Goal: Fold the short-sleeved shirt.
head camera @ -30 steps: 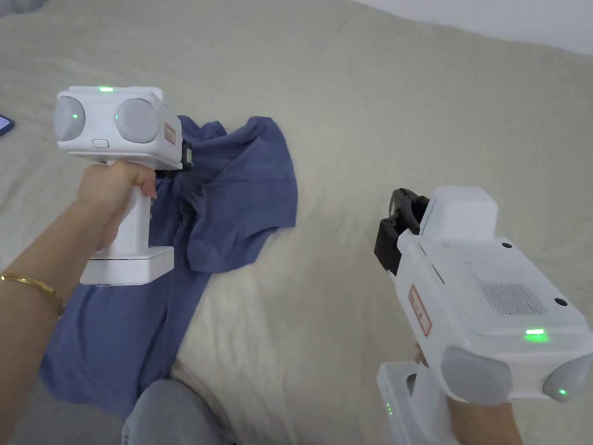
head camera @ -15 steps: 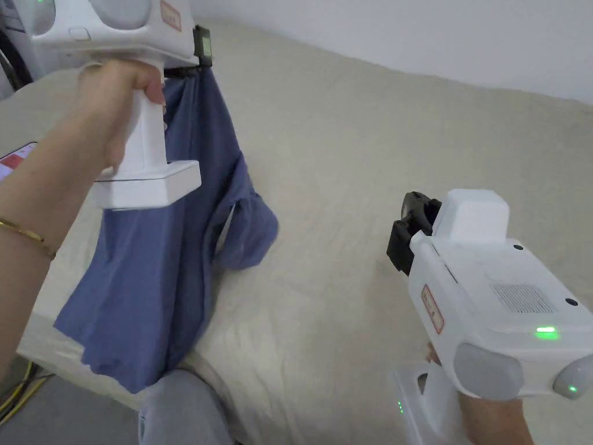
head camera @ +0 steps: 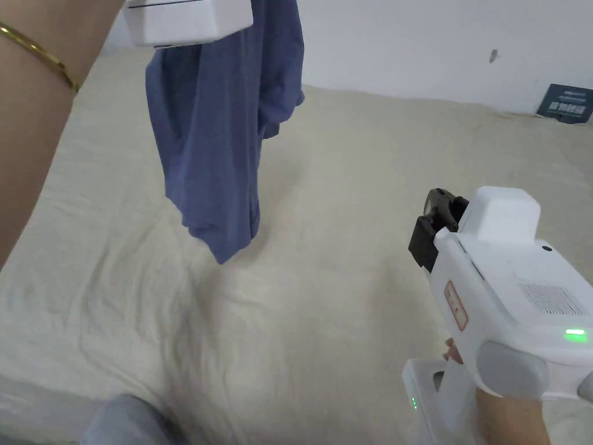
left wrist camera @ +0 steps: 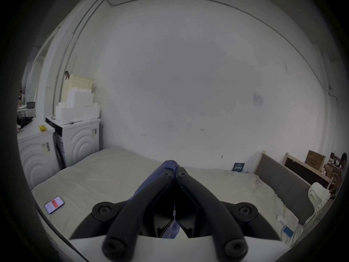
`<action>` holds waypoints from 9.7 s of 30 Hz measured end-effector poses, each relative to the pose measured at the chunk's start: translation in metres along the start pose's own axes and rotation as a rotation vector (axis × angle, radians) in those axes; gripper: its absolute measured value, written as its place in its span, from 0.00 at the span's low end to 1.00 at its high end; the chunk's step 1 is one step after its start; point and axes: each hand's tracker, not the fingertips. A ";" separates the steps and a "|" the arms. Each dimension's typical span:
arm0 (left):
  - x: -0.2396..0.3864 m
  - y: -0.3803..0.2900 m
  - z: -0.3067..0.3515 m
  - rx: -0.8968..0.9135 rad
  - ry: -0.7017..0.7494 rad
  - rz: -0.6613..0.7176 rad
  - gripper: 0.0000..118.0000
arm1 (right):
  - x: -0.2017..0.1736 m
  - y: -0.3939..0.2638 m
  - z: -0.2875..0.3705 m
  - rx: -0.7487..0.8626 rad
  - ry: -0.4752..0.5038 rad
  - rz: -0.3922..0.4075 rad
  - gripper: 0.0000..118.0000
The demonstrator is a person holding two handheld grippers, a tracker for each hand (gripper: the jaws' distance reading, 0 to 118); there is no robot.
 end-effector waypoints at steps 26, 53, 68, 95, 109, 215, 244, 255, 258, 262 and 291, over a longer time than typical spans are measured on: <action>0.108 -0.366 -0.114 -0.805 -0.052 -0.229 0.00 | 0.099 -0.046 0.037 -0.115 -0.257 -0.096 0.00; 0.065 -0.283 -0.051 -0.333 -0.075 -0.107 1.00 | 0.073 -0.038 0.014 -0.121 -0.195 -0.058 0.00; 0.015 -0.319 0.032 -0.046 0.105 -0.264 0.38 | 0.067 -0.036 0.004 -0.093 -0.201 -0.039 0.00; 0.003 -0.348 0.045 -0.136 0.083 -0.184 0.00 | 0.064 -0.046 0.009 -0.113 -0.195 -0.033 0.00; 0.000 -0.348 0.048 -0.137 0.074 -0.173 0.00 | 0.096 -0.030 -0.060 -0.343 -0.154 -0.143 0.87; -0.093 -0.172 -0.050 -0.351 0.076 0.144 0.00 | 0.205 0.137 -0.161 -0.427 -0.147 -0.276 0.02; -0.032 0.024 -0.118 -0.170 0.228 -0.280 0.00 | 0.204 0.304 -0.140 -0.202 -0.252 -0.119 0.02; 0.010 -0.016 -0.258 -0.121 0.350 -0.367 0.00 | 0.228 0.293 -0.256 -0.163 -0.384 -0.160 0.02; 0.014 -0.042 -0.283 -0.116 0.352 -0.374 0.00 | 0.233 0.261 -0.275 -0.158 -0.401 -0.149 0.02; 0.015 -0.100 -0.305 -0.156 0.348 -0.436 0.00 | 0.239 0.203 -0.299 -0.274 -0.394 -0.133 0.02; -0.075 -0.389 -0.066 -0.644 0.172 -0.485 0.00 | 0.226 -0.086 -0.096 -0.642 -0.340 -0.413 0.02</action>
